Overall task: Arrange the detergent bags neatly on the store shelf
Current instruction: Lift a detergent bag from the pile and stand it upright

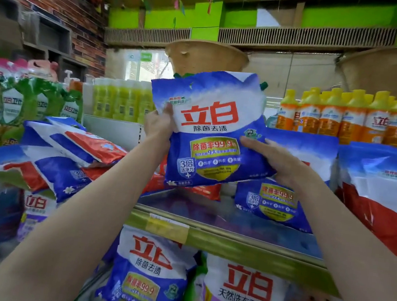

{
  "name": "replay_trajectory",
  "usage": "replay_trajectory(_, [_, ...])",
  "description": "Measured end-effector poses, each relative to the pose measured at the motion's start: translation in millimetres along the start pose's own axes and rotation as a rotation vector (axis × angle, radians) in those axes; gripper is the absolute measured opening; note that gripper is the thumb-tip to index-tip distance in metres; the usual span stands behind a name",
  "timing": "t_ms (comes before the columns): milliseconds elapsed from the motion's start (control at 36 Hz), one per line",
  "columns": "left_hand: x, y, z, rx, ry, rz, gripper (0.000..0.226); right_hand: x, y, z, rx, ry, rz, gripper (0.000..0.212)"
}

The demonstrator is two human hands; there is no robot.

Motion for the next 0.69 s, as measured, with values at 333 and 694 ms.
replay_trajectory(333, [-17.5,30.2,-58.9,-0.135,0.330,0.268,0.038,-23.2,0.1,45.3,-0.284,-0.373,0.103,0.029])
replay_trajectory(694, [-109.6,95.3,-116.0,0.425,1.050,0.249,0.025,-73.1,-47.0,121.3,-0.379,-0.634,-0.019,0.031])
Point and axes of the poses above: each hand's wrist, its own x-axis towards the middle knuckle, its own z-axis out of the back of the hand, y = z × x, the point moved 5 cm from there along x, towards the middle knuckle, and after that the axes turned 2 degrees about -y, right-handed, at the moved point
